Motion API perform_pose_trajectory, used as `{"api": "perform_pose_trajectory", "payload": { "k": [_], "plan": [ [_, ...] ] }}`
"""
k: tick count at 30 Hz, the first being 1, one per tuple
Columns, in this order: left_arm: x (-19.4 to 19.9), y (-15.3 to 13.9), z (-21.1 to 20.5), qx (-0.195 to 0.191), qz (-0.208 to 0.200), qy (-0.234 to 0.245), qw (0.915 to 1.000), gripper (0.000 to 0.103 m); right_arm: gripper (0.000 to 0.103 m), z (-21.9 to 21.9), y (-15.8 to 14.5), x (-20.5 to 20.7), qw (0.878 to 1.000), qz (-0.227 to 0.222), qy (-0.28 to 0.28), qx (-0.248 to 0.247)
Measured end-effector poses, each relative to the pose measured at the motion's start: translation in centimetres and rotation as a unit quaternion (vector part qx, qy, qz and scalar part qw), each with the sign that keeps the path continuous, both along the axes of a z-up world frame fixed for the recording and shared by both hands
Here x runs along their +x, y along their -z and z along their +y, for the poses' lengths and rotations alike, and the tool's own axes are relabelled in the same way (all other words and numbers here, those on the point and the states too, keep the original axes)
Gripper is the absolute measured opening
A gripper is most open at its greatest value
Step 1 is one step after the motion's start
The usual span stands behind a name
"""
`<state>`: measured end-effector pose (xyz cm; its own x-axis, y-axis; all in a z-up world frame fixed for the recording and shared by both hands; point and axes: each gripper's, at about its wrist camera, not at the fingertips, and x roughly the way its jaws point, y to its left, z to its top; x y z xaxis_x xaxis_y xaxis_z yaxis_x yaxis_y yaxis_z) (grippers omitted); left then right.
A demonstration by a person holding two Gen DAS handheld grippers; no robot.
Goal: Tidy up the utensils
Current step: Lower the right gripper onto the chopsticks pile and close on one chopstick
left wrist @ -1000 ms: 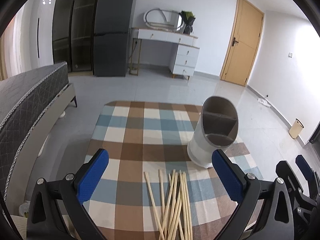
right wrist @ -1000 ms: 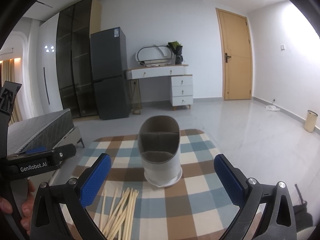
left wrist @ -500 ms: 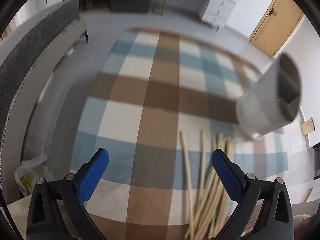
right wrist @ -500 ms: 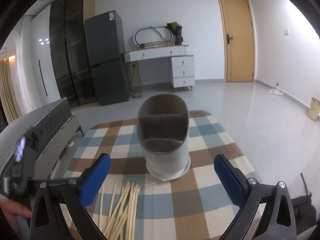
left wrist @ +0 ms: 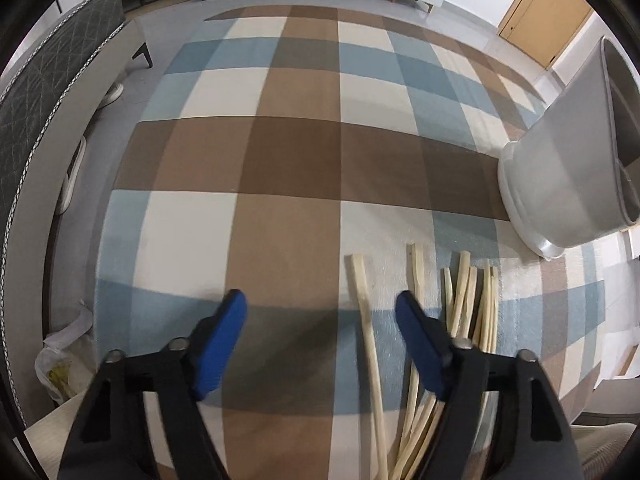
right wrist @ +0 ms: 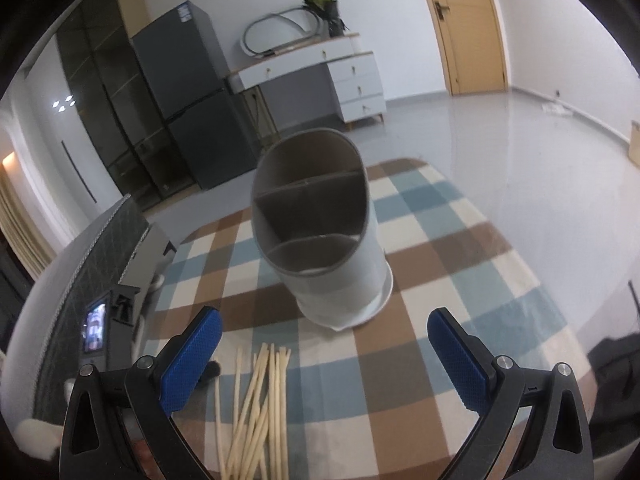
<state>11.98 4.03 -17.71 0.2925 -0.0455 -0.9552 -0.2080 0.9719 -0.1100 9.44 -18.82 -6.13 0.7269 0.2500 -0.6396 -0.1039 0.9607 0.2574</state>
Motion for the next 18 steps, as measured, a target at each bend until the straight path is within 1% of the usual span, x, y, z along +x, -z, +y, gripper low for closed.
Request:
{"api": "perform_pose_trajectory", "payload": {
  "k": [3,4,5,7,8,9,11,14,17,18],
  "plan": [
    [0.4,-0.1,-0.8,0.027,0.001,0.007,0.9996,0.051,0.103,-0.4,0.0,0.0,1.000,0.009,0.006,0.007],
    [0.6,-0.2,-1.3,0.036,0.001,0.013,0.9993,0.044,0.103,-0.5,0.0,0.0,1.000,0.011,0.005,0.009],
    [0.6,-0.2,-1.6,0.043,0.001,0.016,0.9989,0.038,0.103,-0.6,0.1,0.0,1.000,0.014,0.005,0.011],
    [0.7,-0.4,-2.4,0.043,-0.001,0.028,0.9987,0.015,0.103,-0.8,0.3,0.1,1.000,0.022,0.003,0.013],
    [0.7,-0.5,-2.8,0.040,-0.001,0.034,0.9986,0.007,0.103,-0.8,0.6,0.4,0.999,0.030,0.000,0.014],
    [0.7,-0.5,-3.1,0.040,-0.001,0.041,0.9984,0.003,0.103,-0.8,0.8,0.5,0.999,0.037,-0.002,0.017],
    [0.7,-0.7,-3.4,0.040,-0.007,0.044,0.9982,0.002,0.103,-0.8,1.3,0.7,0.998,0.053,-0.008,0.020],
    [0.4,-1.2,-3.1,0.019,-0.023,0.037,0.9989,0.001,0.102,-1.0,2.2,0.9,0.997,0.078,-0.014,0.023],
    [0.0,-2.0,-2.3,-0.008,-0.036,0.022,0.9991,0.001,0.095,-1.1,3.2,1.1,0.994,0.101,-0.019,0.033],
    [0.1,-2.3,-1.9,-0.016,-0.041,0.018,0.9989,0.001,0.091,-0.9,3.7,1.2,0.993,0.113,-0.024,0.035]
  ]
}}
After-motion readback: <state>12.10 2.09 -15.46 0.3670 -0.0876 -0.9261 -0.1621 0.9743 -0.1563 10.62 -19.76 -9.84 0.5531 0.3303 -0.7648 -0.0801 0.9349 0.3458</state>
